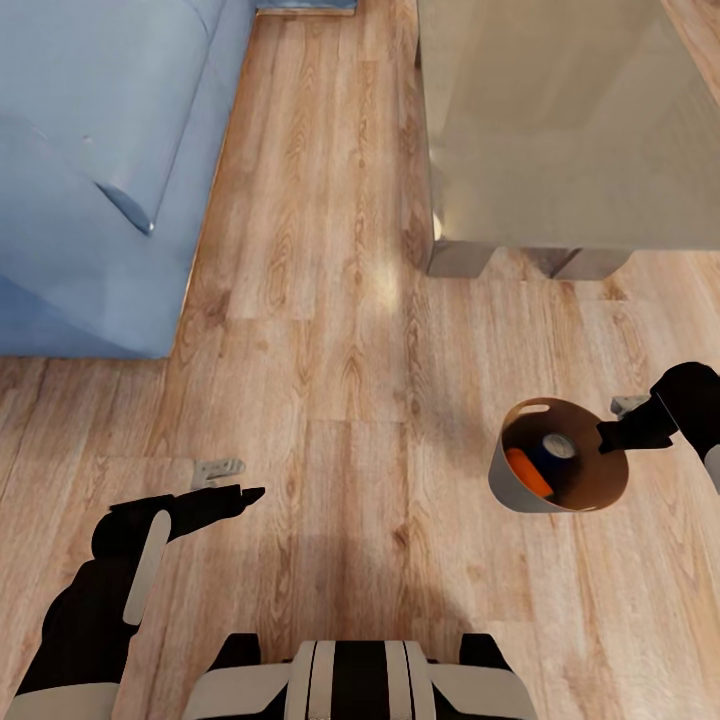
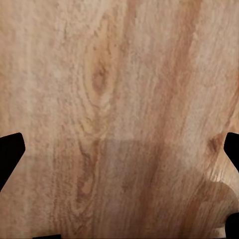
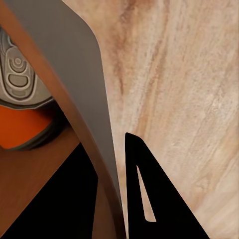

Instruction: Put the three can of soda from the living room inside the tash can in the kitchen.

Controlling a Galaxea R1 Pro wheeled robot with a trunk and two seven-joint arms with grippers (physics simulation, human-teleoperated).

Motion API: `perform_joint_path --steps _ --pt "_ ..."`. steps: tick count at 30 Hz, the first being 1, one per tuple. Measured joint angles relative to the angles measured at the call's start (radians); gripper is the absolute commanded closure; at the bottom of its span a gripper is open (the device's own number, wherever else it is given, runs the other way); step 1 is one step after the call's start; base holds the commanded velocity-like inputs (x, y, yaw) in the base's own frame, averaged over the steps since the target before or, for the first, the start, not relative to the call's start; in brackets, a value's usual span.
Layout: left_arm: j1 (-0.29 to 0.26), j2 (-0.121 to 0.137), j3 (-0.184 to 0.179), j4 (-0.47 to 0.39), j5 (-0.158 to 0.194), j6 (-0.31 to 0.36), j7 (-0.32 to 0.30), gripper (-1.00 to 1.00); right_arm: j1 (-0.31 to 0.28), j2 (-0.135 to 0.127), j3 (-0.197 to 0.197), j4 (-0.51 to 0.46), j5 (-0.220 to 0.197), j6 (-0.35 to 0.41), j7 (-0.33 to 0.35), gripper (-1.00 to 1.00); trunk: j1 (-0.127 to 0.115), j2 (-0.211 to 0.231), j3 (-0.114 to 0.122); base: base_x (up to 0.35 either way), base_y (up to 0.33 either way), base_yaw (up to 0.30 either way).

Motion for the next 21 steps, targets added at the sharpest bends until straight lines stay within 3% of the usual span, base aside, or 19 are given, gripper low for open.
perform_joint_path --steps 9,14,21 --pt "-0.001 0.000 0.000 0.000 -0.001 0.000 0.000 -1.00 0.000 -0.001 0.000 0.000 0.001 0.000 -0.002 1.00 0.035 -0.063 -0.028 0.000 0.000 0.000" --pt "0.000 0.000 0.000 0.000 -0.001 0.000 -0.001 -1.00 0.001 0.000 0.000 0.000 -0.002 0.001 -0.002 1.00 0.035 -0.063 -0.028 0.000 0.000 0.000" --pt "0.000 0.000 0.000 0.000 -0.001 0.000 -0.001 -1.00 0.000 -0.001 0.001 -0.001 0.002 -0.001 -0.004 1.00 0.054 -0.098 -0.044 0.000 0.000 0.000"
